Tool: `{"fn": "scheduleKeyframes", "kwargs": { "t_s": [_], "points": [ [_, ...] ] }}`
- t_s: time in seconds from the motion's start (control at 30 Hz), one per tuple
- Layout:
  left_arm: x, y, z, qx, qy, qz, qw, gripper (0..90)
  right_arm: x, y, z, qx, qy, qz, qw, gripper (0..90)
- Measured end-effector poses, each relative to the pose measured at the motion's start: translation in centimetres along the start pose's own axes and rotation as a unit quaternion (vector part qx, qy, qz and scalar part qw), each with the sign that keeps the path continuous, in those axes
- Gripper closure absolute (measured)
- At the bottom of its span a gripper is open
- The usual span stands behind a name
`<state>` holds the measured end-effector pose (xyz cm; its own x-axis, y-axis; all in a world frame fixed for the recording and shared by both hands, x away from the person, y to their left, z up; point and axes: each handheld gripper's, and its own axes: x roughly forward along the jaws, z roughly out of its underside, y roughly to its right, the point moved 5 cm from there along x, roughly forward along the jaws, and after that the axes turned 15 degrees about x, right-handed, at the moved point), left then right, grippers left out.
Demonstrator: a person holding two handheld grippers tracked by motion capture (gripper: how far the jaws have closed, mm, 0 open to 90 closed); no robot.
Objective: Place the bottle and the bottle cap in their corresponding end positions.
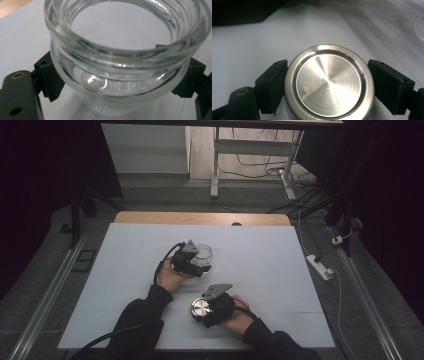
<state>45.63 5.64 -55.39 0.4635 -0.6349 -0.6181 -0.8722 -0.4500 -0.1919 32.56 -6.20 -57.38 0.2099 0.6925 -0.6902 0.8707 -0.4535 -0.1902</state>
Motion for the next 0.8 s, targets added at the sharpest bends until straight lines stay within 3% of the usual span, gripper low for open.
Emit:
{"fn": "scheduleKeyframes", "kwargs": {
  "t_s": [0.33, 0.6, 0.8],
  "points": [
    [-0.2, 0.0, -0.2, -0.008, -0.019, 0.000, 0.9998, 14.8, -0.5, -0.1, -0.4, 0.019, 0.006, -0.008, 0.9998, 12.1],
    [-1.2, 0.2, -0.2, -0.001, -0.024, 0.000, 0.9997, 7.1, -0.8, -0.3, -0.6, 0.021, 0.004, -0.014, 0.9997, 9.8],
    [-1.7, 0.3, 0.2, -0.011, -0.029, 0.010, 0.9995, 3.5, -1.1, -0.3, -0.7, 0.026, 0.007, -0.014, 0.9996, 9.0]
  ]
}}
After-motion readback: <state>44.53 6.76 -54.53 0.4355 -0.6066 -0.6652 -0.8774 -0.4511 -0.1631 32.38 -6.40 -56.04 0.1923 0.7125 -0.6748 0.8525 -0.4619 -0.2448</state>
